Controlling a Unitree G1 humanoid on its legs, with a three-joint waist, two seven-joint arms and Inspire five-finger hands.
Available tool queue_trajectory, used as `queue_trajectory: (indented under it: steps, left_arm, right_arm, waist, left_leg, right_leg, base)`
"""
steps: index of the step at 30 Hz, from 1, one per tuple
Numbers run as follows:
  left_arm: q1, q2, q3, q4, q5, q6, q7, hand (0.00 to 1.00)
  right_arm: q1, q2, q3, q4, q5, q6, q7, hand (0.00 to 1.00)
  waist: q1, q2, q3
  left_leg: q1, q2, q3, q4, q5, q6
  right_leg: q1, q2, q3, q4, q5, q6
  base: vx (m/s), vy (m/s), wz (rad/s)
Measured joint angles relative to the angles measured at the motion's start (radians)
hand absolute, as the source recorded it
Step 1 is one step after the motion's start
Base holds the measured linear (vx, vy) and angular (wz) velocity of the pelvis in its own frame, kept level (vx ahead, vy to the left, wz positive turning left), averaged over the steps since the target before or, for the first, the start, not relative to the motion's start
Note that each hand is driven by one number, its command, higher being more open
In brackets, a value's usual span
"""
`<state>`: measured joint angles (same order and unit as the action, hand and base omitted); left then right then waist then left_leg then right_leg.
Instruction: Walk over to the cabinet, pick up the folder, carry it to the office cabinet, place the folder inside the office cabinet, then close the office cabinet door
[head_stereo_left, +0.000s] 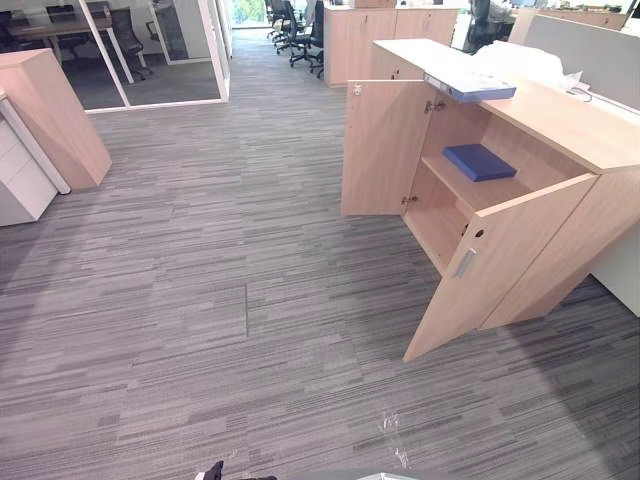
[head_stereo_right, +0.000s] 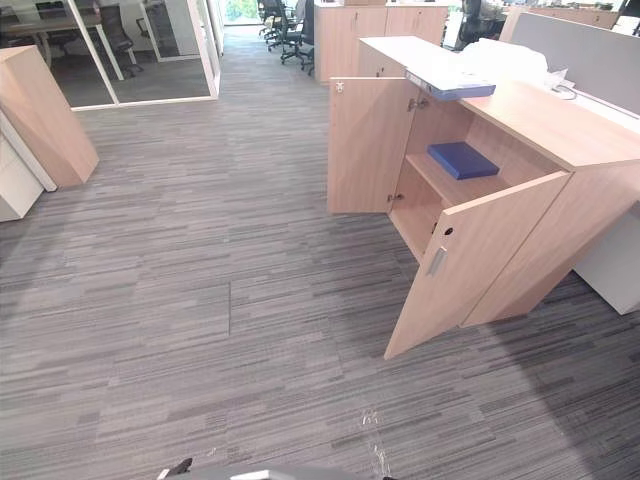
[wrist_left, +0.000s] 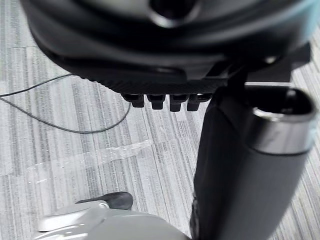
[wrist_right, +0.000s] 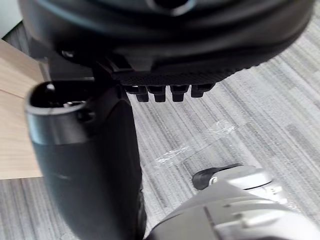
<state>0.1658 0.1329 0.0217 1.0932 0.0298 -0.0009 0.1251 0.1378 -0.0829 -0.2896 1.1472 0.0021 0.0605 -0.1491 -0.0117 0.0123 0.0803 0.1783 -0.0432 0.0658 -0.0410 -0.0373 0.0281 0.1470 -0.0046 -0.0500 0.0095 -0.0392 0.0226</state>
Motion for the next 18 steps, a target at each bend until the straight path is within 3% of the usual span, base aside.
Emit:
queue_trajectory:
  steps: [5,18]
  left_arm:
    - [-0.015,0.007,0.000,0.026,-0.067,0.000,-0.043,1.00]
    - [-0.018,0.010,-0.002,0.027,-0.076,-0.004,-0.048,1.00]
  right_arm:
    - [-0.013,-0.001,-0.003,0.004,0.000,0.001,0.013,1.00]
    - [-0.025,-0.001,-0.005,0.006,0.000,0.001,0.018,1.00]
  waist:
    - [0.001,-0.004,0.017]
    - [0.001,-0.006,0.029]
  left_leg:
    - [0.023,0.000,-0.001,-0.039,0.014,-0.006]
    - [0.030,0.002,0.001,-0.044,0.014,-0.007]
  right_leg:
    - [0.010,0.002,-0.008,-0.015,0.000,0.001]
    - [0.015,0.003,-0.014,-0.013,-0.005,0.008]
  base:
    - [0.00,0.000,0.00]
    - [-0.02,-0.018,0.00]
